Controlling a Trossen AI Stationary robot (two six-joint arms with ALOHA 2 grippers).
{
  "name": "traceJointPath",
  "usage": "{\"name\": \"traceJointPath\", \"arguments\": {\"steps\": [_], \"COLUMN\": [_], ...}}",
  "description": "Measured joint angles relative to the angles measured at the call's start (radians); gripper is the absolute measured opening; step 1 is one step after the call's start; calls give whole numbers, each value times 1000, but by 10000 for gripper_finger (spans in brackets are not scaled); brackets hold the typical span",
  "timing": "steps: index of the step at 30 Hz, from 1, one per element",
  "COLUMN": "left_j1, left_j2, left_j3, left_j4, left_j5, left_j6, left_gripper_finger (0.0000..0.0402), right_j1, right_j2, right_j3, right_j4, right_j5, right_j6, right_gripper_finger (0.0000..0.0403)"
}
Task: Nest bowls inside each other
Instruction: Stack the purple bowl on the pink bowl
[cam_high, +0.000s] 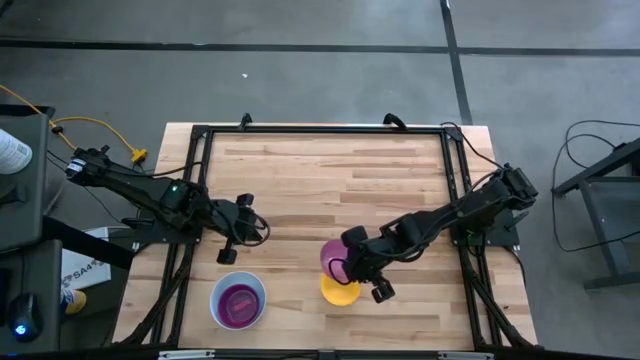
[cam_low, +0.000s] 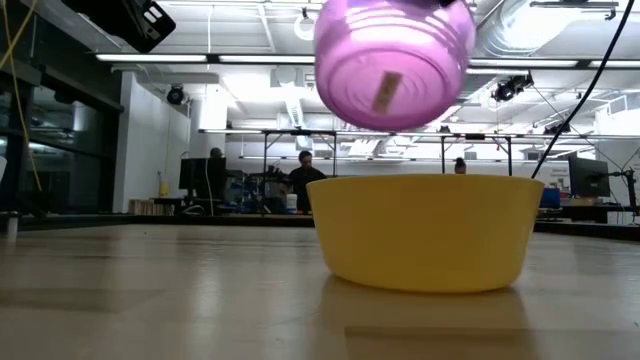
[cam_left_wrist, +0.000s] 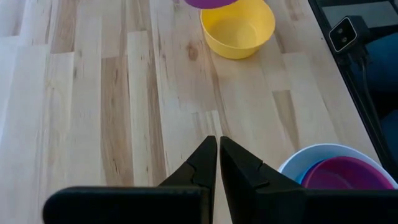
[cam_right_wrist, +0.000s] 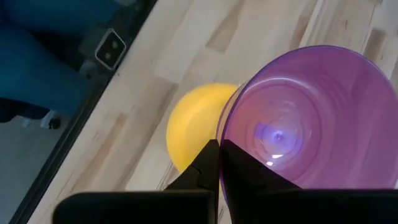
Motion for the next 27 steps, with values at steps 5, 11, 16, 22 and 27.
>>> {"name": "traceJointPath", "arguments": {"steps": [5, 11, 16, 22, 27], "left_j1": [0, 0, 0, 0, 0], "left_j2": [0, 0, 0, 0, 0], "left_j3": [0, 0, 0, 1, 1], "left_j4": [0, 5, 11, 10, 14], "left_j5": [0, 0, 0, 0, 8], "left_j6": [0, -1, -1, -1, -1], "left_gripper_finger": [19, 19, 19, 19, 19], "right_j1": [0, 5, 20, 19, 18], "right_j2": [0, 54, 176, 270, 280], "right_j3": [12, 52, 171, 324, 378], "right_j4": [47, 42, -32, -85, -77], "right_j5": [-9, -57, -82, -83, -83], "right_j6": [-23, -41, -102, -160, -203], "right_gripper_finger": [4, 4, 4, 4, 4]}}
